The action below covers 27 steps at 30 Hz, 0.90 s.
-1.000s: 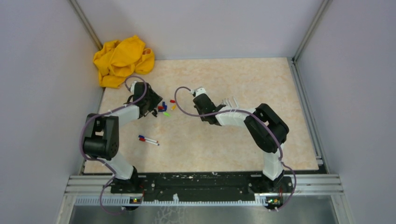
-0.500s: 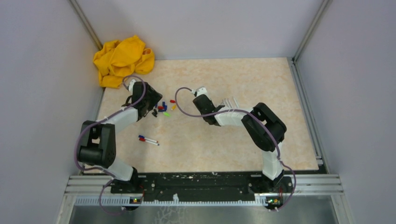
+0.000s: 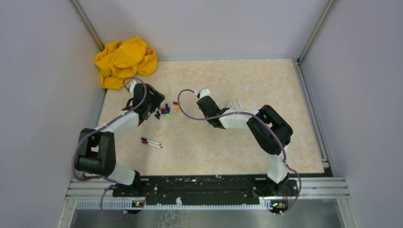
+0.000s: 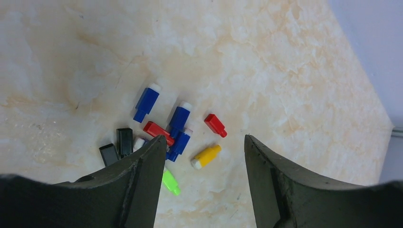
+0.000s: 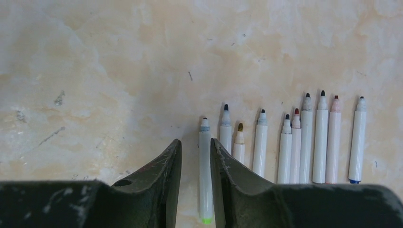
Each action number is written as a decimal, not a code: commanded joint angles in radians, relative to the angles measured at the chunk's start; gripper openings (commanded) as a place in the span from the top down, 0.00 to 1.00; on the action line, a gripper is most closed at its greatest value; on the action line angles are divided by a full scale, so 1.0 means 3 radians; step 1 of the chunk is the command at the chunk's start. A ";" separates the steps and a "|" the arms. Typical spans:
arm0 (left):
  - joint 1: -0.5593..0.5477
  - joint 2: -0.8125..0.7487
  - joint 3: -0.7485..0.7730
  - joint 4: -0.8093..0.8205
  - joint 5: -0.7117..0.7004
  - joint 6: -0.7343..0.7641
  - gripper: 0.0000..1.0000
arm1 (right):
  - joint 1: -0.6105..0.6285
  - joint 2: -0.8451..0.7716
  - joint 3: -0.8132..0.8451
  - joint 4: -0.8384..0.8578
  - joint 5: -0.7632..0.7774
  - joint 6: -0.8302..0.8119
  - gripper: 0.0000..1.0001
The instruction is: Open the pen caps
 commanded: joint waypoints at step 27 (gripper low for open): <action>-0.0017 -0.2783 0.0241 -0.0706 -0.0187 -0.0068 0.01 | 0.1107 0.0261 0.1157 -0.0277 -0.1473 -0.0560 0.56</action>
